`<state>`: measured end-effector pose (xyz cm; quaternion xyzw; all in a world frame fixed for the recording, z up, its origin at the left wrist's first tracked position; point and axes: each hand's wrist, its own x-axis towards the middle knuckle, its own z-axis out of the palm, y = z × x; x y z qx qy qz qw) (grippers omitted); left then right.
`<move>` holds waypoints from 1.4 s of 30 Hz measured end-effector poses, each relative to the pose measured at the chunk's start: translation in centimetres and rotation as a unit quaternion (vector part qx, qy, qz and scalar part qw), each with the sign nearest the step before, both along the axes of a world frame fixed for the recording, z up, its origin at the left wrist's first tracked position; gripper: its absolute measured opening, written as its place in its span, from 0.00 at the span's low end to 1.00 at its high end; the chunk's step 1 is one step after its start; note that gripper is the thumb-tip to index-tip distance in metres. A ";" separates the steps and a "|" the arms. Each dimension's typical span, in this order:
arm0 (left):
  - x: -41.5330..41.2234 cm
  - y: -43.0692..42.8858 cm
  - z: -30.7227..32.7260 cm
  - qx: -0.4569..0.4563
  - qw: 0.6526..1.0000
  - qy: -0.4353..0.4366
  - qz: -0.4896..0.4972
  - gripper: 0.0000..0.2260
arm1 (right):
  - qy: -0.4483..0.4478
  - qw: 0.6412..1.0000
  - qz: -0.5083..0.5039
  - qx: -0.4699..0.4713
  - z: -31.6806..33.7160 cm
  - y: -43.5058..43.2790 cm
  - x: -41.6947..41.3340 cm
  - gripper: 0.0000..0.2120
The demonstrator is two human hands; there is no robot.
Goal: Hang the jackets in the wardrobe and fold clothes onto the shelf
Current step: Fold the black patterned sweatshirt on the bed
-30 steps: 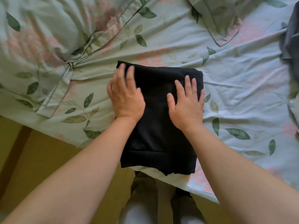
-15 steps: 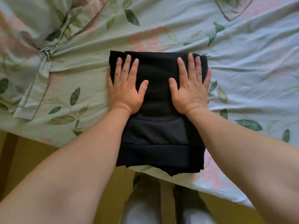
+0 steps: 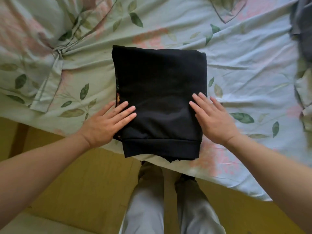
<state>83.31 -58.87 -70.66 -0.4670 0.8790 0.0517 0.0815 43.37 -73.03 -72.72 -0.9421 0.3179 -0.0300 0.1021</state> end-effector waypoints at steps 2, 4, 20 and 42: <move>-0.3 1.4 -0.1 0.024 0.999 -0.025 -0.001 0.33 | 0.022 0.999 0.032 0.030 -0.8 1.3 -1.6 0.27; -0.7 1.6 -0.6 0.039 0.998 -0.032 0.046 0.36 | 0.067 0.995 0.030 0.069 -1.3 1.8 -2.0 0.33; -2.5 -0.9 -1.0 0.060 0.989 0.028 0.135 0.26 | 0.056 0.994 0.070 0.065 -0.5 3.3 -1.6 0.38; -6.0 -14.2 2.6 0.039 0.629 0.189 0.753 0.19 | -0.041 0.824 -0.482 0.294 4.4 -10.4 9.3 0.28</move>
